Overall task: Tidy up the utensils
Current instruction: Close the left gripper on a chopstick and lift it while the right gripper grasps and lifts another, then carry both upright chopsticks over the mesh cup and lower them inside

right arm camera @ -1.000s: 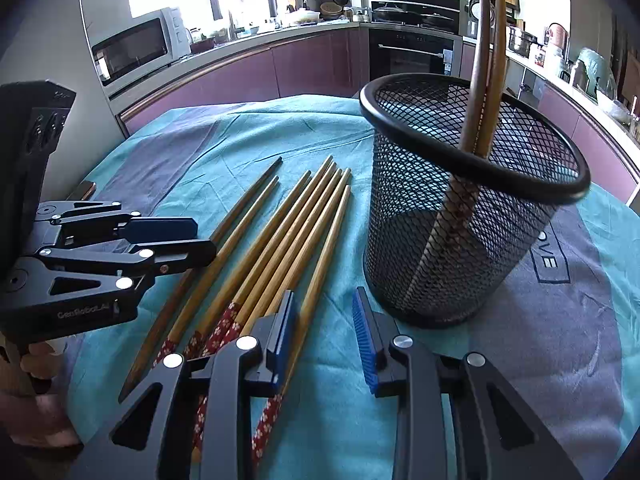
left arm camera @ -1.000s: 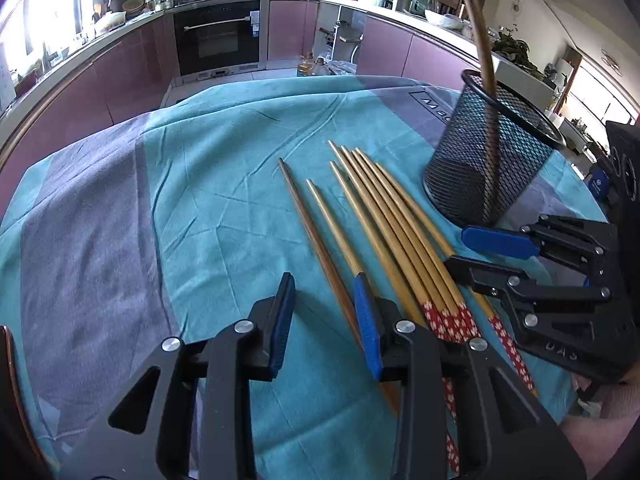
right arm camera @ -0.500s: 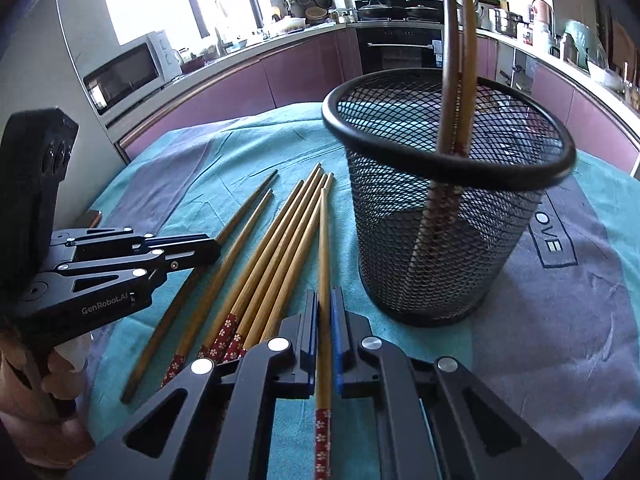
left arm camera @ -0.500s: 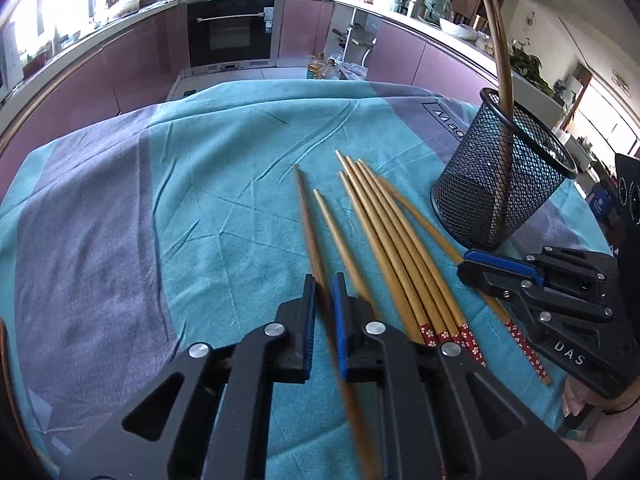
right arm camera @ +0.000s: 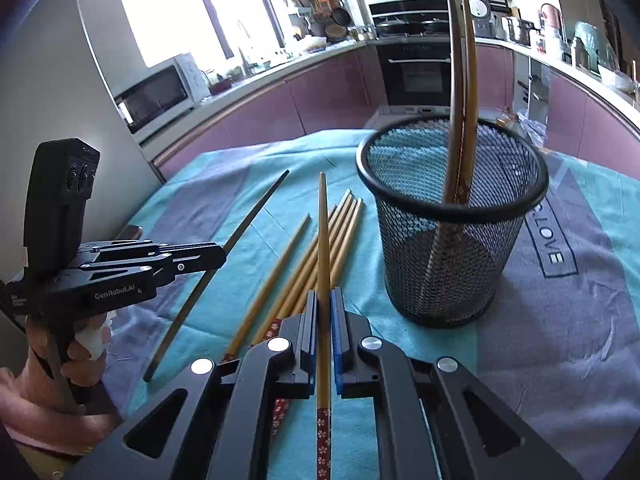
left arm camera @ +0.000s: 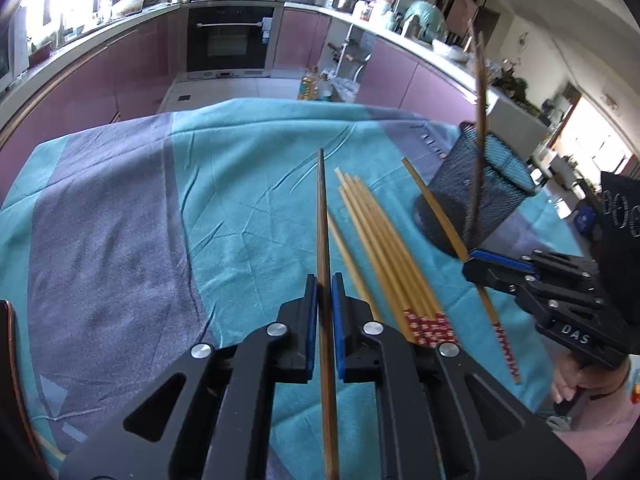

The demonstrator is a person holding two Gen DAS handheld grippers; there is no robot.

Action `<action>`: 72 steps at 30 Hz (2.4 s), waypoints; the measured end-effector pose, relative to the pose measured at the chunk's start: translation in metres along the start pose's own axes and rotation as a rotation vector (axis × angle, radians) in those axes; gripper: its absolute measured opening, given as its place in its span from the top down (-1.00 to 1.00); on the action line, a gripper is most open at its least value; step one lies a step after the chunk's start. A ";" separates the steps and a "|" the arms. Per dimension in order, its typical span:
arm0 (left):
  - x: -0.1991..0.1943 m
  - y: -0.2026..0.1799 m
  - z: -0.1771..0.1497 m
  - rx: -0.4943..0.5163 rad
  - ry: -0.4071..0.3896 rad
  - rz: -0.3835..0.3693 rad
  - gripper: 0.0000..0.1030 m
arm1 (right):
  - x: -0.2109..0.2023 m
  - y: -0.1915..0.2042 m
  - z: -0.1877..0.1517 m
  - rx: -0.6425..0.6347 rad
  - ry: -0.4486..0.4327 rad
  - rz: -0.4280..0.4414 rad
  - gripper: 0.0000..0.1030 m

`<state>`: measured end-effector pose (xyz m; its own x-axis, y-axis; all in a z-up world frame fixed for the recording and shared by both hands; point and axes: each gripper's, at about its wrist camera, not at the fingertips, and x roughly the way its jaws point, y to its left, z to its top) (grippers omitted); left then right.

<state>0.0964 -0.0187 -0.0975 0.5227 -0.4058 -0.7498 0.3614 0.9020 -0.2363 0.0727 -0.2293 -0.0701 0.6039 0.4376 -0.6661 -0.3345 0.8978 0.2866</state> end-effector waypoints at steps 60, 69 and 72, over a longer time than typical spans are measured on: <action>-0.054 -0.121 0.112 0.241 -0.174 -0.214 0.86 | -0.091 -0.050 0.087 -0.055 -0.205 -0.100 0.89; -0.026 -0.120 0.116 0.237 -0.092 -0.212 0.86 | -0.063 -0.057 0.085 -0.032 -0.117 -0.095 0.89; -0.012 -0.120 0.127 0.230 -0.074 -0.215 0.87 | -0.055 -0.061 0.086 -0.014 -0.104 -0.099 0.89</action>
<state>0.1445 -0.1408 0.0184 0.4670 -0.6007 -0.6489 0.6302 0.7409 -0.2323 0.1217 -0.3037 0.0080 0.7059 0.3508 -0.6153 -0.2794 0.9362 0.2133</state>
